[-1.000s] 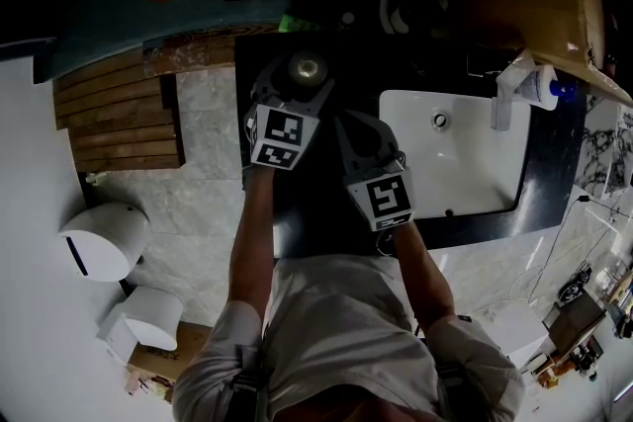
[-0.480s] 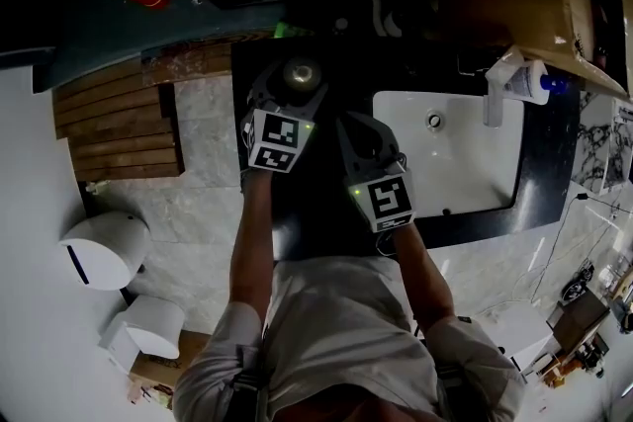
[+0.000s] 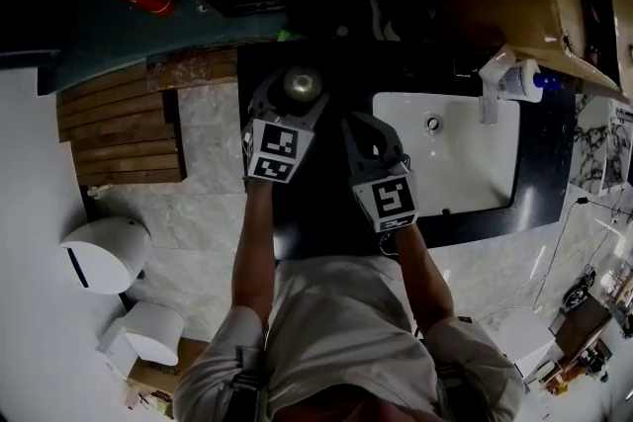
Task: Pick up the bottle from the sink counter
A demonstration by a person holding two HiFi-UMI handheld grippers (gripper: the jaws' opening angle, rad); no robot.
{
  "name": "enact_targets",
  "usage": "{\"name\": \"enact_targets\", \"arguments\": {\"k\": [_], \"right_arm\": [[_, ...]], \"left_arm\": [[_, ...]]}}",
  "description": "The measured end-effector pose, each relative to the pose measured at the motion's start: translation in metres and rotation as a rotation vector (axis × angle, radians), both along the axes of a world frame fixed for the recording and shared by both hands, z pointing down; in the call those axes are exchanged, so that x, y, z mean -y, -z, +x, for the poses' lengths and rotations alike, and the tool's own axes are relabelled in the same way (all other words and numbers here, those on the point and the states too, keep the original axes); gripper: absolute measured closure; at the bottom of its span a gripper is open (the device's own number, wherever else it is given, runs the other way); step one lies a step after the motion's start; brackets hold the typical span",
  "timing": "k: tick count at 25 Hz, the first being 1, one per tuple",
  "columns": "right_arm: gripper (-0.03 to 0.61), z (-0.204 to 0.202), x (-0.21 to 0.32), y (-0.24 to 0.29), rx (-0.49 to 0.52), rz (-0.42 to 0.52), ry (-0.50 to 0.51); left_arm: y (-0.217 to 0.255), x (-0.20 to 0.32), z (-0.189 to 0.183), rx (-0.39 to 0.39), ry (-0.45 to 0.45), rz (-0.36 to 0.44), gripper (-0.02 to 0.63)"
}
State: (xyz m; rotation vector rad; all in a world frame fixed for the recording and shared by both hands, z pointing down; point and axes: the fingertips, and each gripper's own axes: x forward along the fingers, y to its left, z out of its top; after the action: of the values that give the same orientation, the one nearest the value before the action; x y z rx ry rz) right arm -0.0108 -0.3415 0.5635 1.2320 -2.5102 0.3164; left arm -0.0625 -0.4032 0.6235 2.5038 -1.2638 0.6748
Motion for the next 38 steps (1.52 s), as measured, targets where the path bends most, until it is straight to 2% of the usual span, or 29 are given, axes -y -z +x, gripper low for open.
{"name": "enact_targets", "arguments": {"k": [17, 25, 38], "right_arm": [[0.581, 0.003, -0.014, 0.032, 0.003, 0.047, 0.003], [0.581, 0.007, -0.019, 0.058, 0.003, 0.099, 0.011], [0.581, 0.001, -0.031, 0.109, 0.006, 0.175, 0.037]], "left_arm": [[0.057, -0.031, -0.005, 0.0, -0.005, 0.072, 0.288], [0.088, -0.047, -0.011, -0.007, 0.004, 0.094, 0.288], [0.16, -0.071, -0.026, -0.027, -0.002, 0.198, 0.288]]}}
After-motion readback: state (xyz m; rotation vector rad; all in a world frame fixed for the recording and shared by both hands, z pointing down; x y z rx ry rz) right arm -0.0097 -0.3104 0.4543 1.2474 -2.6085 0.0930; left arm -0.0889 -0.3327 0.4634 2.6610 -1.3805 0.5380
